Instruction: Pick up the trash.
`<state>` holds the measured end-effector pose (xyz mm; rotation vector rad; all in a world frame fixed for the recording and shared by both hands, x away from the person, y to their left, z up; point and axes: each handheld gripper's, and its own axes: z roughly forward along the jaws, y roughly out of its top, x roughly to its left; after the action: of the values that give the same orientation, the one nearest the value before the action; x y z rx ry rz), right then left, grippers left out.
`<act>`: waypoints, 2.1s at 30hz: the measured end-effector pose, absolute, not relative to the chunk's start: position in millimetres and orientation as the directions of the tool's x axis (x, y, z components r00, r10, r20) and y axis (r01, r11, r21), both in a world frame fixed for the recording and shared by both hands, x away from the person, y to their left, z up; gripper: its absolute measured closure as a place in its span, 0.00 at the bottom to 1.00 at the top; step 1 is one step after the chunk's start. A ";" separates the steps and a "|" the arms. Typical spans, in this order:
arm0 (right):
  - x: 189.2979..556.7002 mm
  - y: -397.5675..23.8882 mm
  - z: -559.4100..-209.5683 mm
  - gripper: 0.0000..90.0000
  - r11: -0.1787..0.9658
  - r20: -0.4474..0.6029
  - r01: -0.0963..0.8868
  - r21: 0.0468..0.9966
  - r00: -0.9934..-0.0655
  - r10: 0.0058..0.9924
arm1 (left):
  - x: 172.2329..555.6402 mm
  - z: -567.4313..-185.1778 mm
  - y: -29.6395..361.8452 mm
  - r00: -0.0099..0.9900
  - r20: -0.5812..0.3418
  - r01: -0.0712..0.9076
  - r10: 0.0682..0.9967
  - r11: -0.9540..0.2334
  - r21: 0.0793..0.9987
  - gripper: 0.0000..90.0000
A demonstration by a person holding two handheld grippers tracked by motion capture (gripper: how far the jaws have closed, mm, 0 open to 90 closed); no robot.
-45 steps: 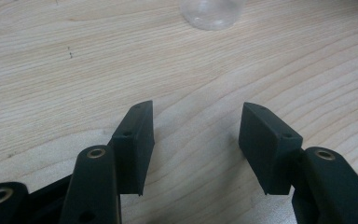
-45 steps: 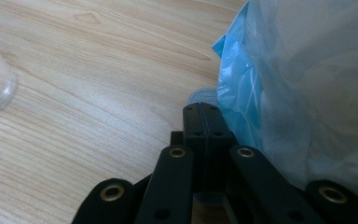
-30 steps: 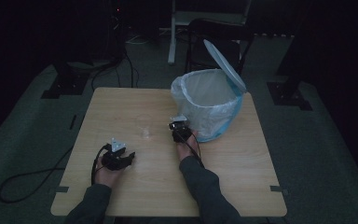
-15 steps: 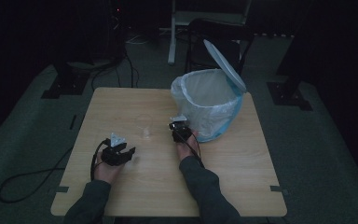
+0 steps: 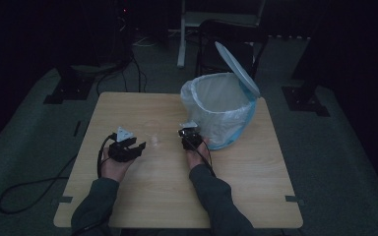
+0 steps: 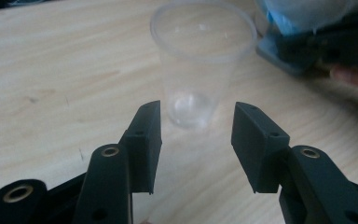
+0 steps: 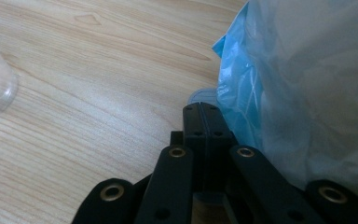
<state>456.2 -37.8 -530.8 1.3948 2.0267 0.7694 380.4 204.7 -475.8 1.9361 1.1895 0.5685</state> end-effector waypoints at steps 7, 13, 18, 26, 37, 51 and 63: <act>456.4 -38.3 -530.9 1.00 0.302 -0.128 0.621 0.723 -0.310 0.942 | 390.6 -464.1 203.2 0.461 -0.033 0.532 0.887 -0.246 0.810 0.59; 456.3 -38.7 -531.1 1.00 0.304 -0.130 0.619 0.724 -0.311 0.942 | 402.2 -455.7 200.5 0.455 -0.032 0.527 0.890 -0.240 0.816 0.59; 456.3 -38.7 -531.1 1.00 0.303 -0.128 0.619 0.725 -0.311 0.942 | 412.2 -454.9 196.4 0.446 -0.037 0.533 0.894 -0.233 0.813 0.59; 455.9 -38.5 -531.3 1.00 0.295 -0.122 0.620 0.727 -0.305 0.944 | 425.8 -457.2 188.3 0.433 -0.038 0.551 0.901 -0.231 0.802 0.59; 455.8 -38.6 -531.7 1.00 0.294 -0.122 0.617 0.730 -0.306 0.944 | 419.0 -474.5 194.6 0.431 -0.074 0.597 0.900 -0.223 0.770 0.62; 455.8 -38.7 -531.8 1.00 0.295 -0.122 0.616 0.731 -0.308 0.944 | 385.2 -492.3 198.3 0.486 -0.019 0.593 0.874 -0.313 0.742 0.96; 455.8 -38.7 -531.9 1.00 0.294 -0.120 0.616 0.731 -0.307 0.944 | 383.9 -490.2 199.7 0.488 -0.031 0.568 0.872 -0.291 0.770 0.97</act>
<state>455.8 -38.7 -531.9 1.3871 2.0201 0.7834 383.9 199.7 -490.2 1.9900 1.1862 0.5208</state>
